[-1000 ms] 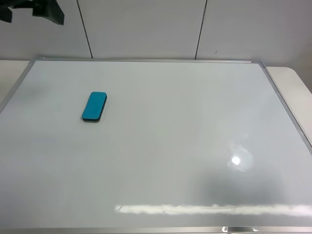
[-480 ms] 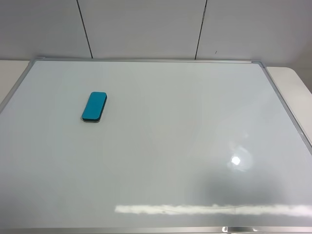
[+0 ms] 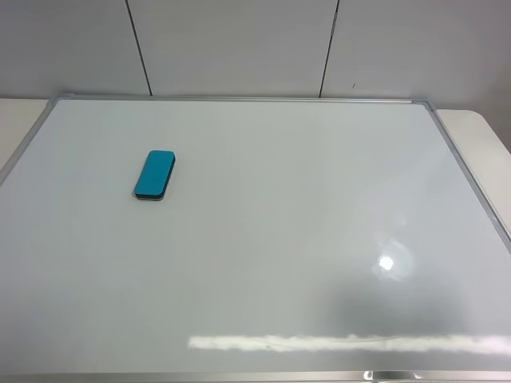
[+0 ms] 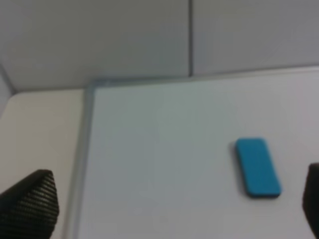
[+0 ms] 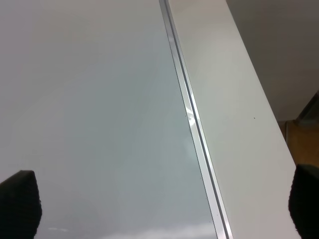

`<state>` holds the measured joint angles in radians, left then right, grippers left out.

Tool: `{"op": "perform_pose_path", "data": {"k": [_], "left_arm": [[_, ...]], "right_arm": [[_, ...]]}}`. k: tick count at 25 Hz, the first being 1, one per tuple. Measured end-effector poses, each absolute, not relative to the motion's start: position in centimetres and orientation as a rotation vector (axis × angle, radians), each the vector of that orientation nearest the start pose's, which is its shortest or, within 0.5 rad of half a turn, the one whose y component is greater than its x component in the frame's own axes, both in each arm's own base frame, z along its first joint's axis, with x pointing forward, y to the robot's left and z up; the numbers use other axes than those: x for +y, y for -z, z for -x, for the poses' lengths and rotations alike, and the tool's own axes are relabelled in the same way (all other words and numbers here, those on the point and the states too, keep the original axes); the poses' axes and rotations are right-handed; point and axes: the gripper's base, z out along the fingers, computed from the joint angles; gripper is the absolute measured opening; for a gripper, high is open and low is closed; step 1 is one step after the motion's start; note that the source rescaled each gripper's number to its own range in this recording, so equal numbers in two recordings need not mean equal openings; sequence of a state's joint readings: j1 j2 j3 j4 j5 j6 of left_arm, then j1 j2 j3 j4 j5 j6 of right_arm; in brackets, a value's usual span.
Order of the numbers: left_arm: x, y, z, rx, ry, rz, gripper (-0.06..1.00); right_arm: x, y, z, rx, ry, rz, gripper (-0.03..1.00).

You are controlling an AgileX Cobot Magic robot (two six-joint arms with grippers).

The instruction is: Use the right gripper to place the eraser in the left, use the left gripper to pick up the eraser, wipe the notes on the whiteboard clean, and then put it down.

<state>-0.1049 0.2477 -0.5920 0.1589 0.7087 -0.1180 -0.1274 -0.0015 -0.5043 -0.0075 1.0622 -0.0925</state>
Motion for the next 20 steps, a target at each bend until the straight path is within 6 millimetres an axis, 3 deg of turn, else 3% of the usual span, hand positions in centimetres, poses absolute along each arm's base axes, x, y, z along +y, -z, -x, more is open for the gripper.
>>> {"op": "perform_pose_path", "data": {"k": [8, 12, 20], "left_arm": [[0.6, -31.8, -1.1, 1.83, -0.067, 0.171, 1.0], [0.2, -30.0, 0.3, 1.862, -0.037, 0.206, 1.0], [0.1, -29.7, 0.4, 1.865, -0.035, 0.205, 1.0]], "right_arm": [[0.0, -27.8, 0.6, 2.043, 0.147, -0.036, 1.0], [0.0, -27.8, 0.6, 2.043, 0.147, -0.036, 1.0], [0.0, -27.8, 0.6, 2.043, 0.147, -0.036, 1.0]]}}
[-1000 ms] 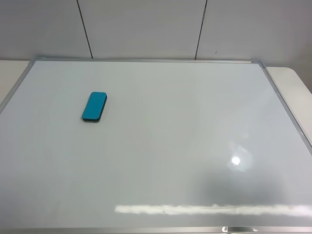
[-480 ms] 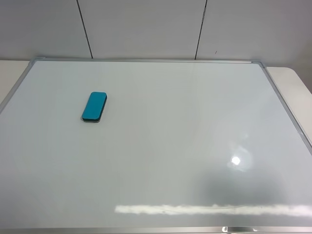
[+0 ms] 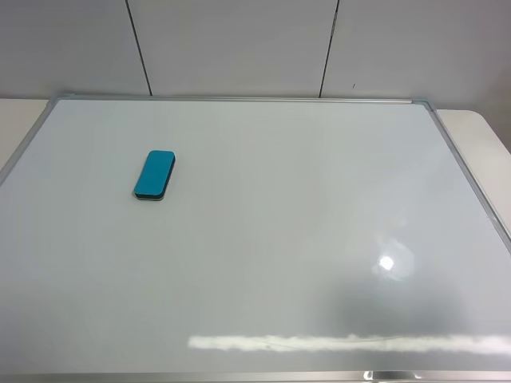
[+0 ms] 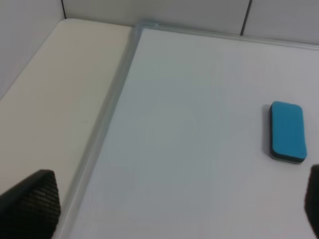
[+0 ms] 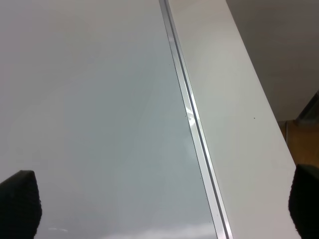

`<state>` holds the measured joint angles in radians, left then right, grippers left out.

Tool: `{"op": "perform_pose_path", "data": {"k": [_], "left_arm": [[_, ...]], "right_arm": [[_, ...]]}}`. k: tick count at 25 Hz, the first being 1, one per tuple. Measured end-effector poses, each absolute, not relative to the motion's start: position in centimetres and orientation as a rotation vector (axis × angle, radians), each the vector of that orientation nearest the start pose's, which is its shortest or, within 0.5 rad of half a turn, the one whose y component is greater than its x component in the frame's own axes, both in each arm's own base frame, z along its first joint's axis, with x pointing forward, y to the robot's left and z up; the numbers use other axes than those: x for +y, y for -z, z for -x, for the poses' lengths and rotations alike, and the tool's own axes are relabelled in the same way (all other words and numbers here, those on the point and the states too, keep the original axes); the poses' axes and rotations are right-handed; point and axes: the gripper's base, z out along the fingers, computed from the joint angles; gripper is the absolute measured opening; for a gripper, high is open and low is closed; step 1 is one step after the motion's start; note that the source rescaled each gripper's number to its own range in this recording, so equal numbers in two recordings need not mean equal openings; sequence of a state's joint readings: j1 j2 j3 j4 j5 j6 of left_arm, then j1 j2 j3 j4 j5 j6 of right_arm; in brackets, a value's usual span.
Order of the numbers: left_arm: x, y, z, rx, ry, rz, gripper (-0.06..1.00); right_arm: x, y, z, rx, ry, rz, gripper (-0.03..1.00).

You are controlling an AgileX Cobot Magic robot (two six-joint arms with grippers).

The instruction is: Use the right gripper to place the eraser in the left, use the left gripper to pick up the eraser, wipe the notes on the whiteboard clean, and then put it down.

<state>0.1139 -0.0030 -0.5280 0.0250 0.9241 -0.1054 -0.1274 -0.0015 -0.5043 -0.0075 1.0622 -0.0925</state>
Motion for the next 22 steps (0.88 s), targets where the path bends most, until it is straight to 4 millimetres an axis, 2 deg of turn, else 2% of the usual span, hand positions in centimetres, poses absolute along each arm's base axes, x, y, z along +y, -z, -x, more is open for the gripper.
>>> {"op": "perform_pose_path", "data": {"k": [3, 8, 17, 22], "left_arm": [[0.1, -29.5, 0.5, 1.883, -0.035, 0.207, 1.0], [0.0, -28.0, 0.6, 2.006, -0.032, 0.2, 1.0], [-0.1, -28.0, 0.6, 2.01, -0.021, 0.184, 1.0], [0.0, -28.0, 0.6, 2.015, 0.02, 0.119, 1.0]], "right_arm": [[0.0, -27.8, 0.6, 2.043, 0.147, -0.036, 1.0], [0.0, -27.8, 0.6, 2.043, 0.147, -0.036, 1.0], [0.0, -27.8, 0.6, 2.043, 0.147, -0.036, 1.0], [0.0, -27.8, 0.6, 2.043, 0.147, -0.036, 1.0]]}}
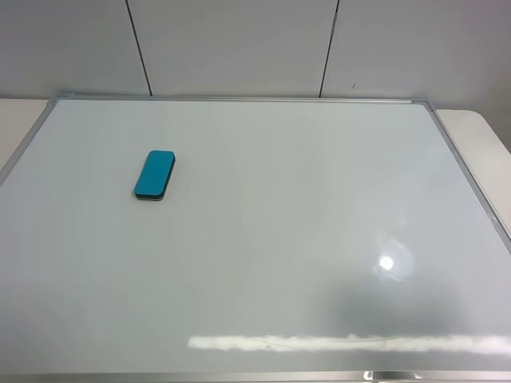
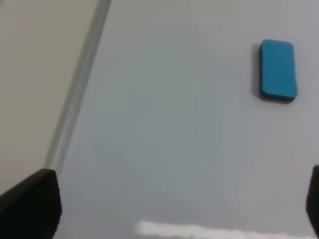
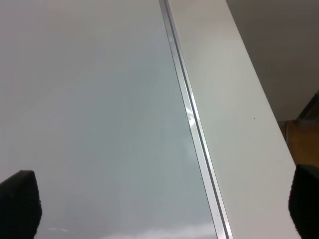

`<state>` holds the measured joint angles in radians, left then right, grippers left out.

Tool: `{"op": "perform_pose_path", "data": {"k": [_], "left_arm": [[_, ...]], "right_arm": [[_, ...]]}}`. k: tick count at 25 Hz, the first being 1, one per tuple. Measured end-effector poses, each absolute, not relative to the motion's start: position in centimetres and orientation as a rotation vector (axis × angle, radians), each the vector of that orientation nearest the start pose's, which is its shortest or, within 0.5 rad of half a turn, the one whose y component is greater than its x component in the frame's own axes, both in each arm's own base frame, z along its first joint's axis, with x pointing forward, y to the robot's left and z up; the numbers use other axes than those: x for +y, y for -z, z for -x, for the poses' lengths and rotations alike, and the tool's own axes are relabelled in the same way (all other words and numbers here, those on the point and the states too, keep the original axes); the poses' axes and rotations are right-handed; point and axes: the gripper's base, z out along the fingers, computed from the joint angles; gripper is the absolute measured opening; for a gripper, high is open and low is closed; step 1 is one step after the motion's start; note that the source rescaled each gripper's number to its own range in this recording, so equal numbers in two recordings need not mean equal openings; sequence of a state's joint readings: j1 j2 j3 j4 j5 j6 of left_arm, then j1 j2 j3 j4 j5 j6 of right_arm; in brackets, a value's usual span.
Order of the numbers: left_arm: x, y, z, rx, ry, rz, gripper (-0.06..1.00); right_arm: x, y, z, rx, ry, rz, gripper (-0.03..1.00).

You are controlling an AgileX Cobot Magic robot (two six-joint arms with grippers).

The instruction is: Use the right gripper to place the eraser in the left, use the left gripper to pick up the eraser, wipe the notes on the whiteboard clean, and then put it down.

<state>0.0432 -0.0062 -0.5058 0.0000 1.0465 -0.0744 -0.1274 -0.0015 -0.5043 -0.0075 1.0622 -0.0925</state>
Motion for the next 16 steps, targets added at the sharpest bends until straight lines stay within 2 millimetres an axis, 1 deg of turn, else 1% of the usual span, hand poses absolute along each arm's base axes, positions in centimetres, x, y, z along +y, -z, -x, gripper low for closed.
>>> {"op": "perform_pose_path", "data": {"k": [5, 16], "left_arm": [[0.0, -28.0, 0.6, 2.017, 0.045, 0.079, 1.0], [-0.01, -28.0, 0.6, 2.016, 0.034, 0.096, 1.0]], "right_arm": [[0.01, -27.83, 0.57, 2.043, 0.147, -0.036, 1.0], [0.01, -27.83, 0.57, 2.043, 0.147, -0.036, 1.0]]}}
